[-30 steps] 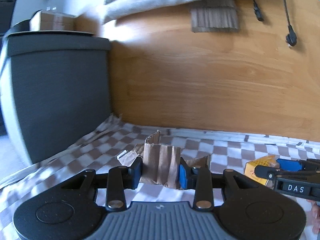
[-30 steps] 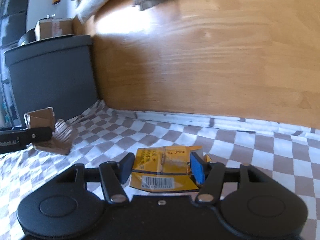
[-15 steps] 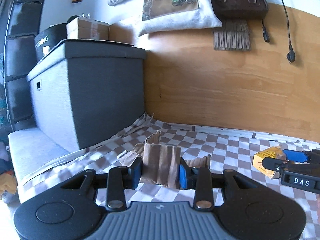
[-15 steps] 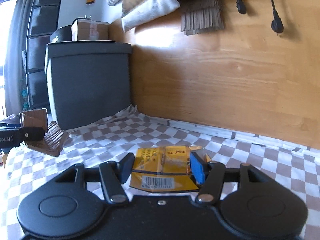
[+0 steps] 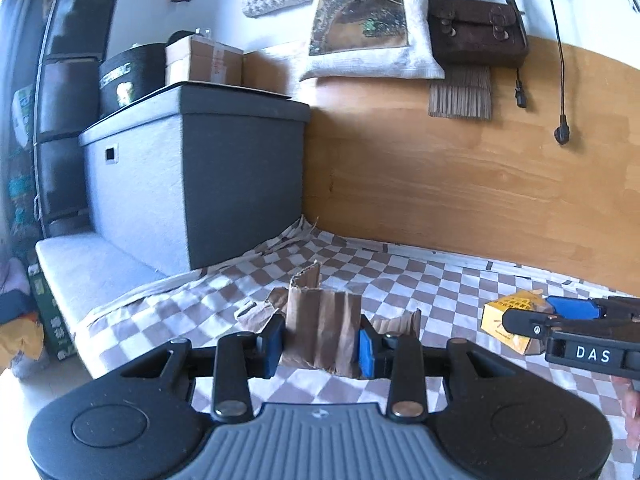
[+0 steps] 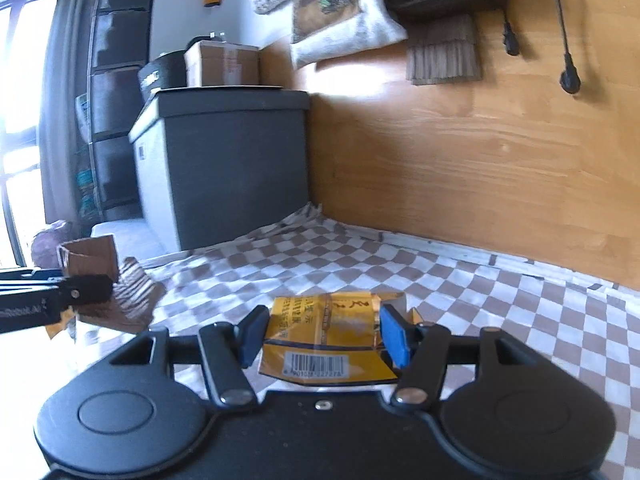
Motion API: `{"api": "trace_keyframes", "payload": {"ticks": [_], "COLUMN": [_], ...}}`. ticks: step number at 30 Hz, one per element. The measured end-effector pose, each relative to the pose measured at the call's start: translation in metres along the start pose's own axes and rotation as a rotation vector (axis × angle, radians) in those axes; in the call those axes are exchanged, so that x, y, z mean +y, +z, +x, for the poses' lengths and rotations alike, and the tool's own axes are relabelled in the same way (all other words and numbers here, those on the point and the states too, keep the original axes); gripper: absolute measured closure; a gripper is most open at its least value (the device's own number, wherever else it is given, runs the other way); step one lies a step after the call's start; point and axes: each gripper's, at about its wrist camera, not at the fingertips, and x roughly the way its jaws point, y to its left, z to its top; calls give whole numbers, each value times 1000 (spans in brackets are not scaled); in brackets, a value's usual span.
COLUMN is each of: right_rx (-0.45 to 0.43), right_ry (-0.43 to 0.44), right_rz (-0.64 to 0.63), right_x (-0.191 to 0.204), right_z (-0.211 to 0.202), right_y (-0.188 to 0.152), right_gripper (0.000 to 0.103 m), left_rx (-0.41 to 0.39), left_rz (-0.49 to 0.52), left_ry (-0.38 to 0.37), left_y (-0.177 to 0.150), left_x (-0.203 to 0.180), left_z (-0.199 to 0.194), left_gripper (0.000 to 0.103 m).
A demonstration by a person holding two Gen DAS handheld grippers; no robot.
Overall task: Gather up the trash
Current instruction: 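Carry the yellow wrapper and paper bag over the wastebasket with both tools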
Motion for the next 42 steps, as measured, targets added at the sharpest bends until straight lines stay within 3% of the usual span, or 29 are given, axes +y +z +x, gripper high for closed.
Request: {"api": "trace_keyframes", "payload": {"ticks": [14, 23, 34, 42], "right_rx": [82, 119, 184, 294], "right_ry": [48, 81, 164, 190], "right_rz": [-8, -34, -53, -56], "right_x": [58, 105, 153, 172], "right_z": [-78, -116, -136, -129], "right_y": [-17, -34, -75, -126], "right_gripper": [42, 42, 42, 42], "left_rx": [-16, 25, 105, 200], "left_rz": [-25, -57, -121, -171], "left_ry": [40, 44, 63, 78], "left_y": [-12, -43, -94, -142], "left_x": [37, 61, 84, 93], "left_z": [-106, -159, -187, -182], "left_gripper": [64, 64, 64, 64]}}
